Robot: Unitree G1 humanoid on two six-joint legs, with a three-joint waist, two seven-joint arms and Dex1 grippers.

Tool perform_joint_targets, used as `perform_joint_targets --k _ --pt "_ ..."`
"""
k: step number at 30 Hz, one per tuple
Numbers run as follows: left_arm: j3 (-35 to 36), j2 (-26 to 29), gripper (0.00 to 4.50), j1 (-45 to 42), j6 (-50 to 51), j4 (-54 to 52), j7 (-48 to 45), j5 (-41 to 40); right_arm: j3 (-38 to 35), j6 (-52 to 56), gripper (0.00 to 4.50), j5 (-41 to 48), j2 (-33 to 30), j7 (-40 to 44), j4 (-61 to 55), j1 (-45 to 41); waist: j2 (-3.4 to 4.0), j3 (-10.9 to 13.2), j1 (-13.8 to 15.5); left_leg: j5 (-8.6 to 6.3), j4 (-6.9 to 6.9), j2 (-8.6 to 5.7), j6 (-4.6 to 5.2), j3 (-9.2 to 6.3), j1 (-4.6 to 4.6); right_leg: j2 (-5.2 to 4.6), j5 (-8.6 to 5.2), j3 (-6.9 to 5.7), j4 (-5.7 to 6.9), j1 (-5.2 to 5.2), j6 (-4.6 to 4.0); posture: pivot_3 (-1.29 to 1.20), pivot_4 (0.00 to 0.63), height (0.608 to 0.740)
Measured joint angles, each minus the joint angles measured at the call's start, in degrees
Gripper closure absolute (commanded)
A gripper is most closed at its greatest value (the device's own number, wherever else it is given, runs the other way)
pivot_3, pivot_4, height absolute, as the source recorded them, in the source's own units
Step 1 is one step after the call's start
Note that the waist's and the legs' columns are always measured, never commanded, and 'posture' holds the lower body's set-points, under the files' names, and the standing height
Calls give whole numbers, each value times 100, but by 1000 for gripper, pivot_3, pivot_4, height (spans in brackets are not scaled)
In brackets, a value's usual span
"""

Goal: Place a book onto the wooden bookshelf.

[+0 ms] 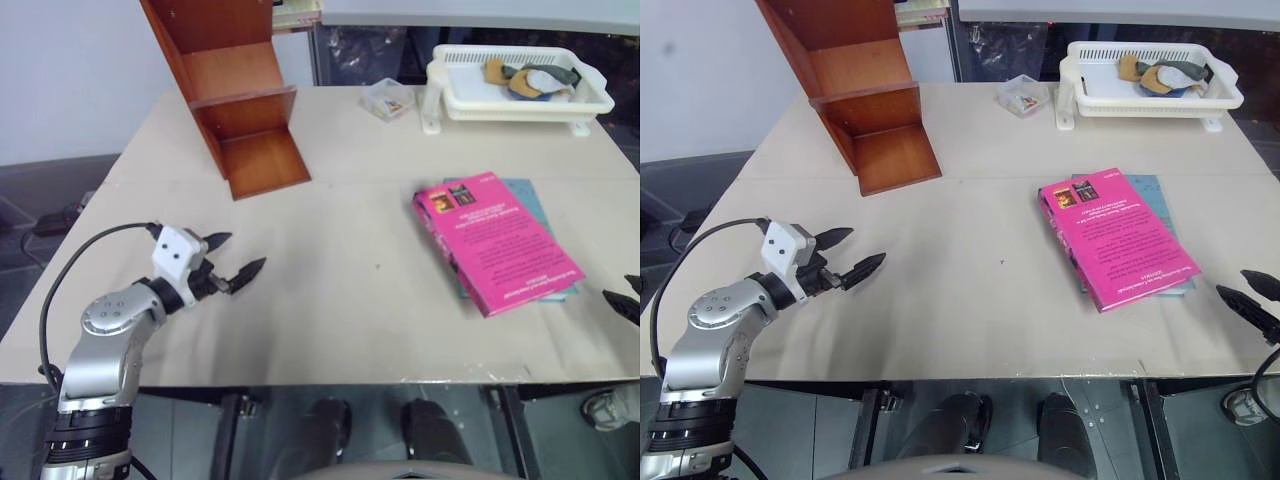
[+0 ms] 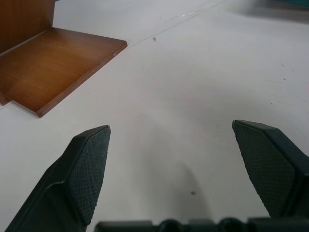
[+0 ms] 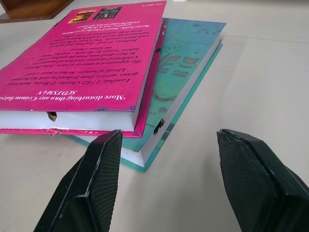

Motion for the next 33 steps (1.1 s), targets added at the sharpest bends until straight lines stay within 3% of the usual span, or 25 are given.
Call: perform_joint_targets --k 33 --pt "-204 85 54 -327 232 -55 -9 -168 -16 -164 1323 -54 -52 103 135 123 0 0 8 -1 -45 1 2 -2 -2 -2 1 -4 -56 0 0 0 150 740"
